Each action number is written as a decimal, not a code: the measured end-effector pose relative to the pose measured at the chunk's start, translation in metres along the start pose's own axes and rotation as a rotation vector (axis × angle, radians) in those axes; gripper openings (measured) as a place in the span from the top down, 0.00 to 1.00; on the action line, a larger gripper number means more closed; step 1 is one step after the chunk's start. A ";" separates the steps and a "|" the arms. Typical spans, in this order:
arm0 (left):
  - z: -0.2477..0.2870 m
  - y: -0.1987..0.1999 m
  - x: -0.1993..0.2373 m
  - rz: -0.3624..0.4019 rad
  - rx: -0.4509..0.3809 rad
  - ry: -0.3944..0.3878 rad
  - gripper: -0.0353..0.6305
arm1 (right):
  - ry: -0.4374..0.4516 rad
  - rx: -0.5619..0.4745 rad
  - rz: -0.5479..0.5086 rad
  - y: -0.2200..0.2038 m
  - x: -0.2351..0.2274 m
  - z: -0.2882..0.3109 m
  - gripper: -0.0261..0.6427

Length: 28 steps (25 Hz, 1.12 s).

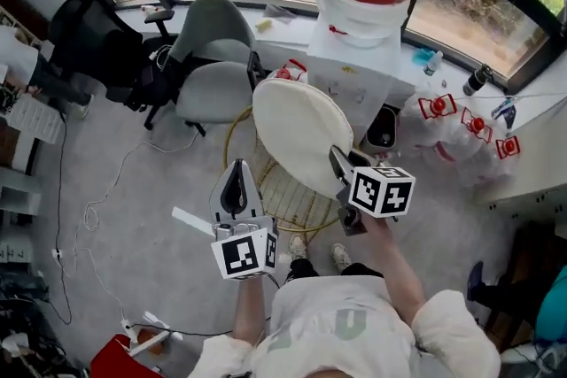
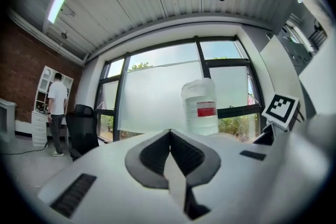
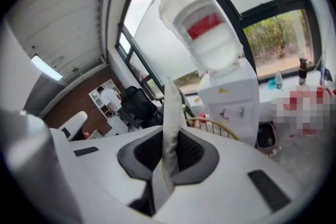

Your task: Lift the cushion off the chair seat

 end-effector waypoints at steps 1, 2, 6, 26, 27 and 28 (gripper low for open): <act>0.002 0.012 0.000 0.004 -0.014 0.021 0.93 | 0.034 -0.052 -0.026 0.021 0.013 -0.004 0.89; 0.003 0.023 0.001 0.006 -0.028 0.043 0.93 | 0.072 -0.104 -0.053 0.041 0.028 -0.008 0.89; 0.001 0.066 0.005 0.002 -0.079 0.106 0.93 | 0.220 -0.284 -0.141 0.100 0.084 -0.029 0.89; -0.044 0.156 0.004 0.032 -0.216 0.205 0.93 | 0.497 -0.440 -0.220 0.138 0.175 -0.096 0.89; -0.044 0.156 0.003 0.032 -0.215 0.203 0.93 | 0.499 -0.438 -0.217 0.138 0.174 -0.096 0.89; -0.044 0.157 0.002 0.033 -0.214 0.201 0.93 | 0.497 -0.437 -0.215 0.138 0.174 -0.097 0.89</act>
Point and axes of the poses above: the fingertips, and each gripper's own axes: z forward along the fingers, x to its left, y out of its top, the point moved 3 cm from there along -z, backward along the fingers, and after that the axes turned 13 degrees about -x, right-handed, at the moved point
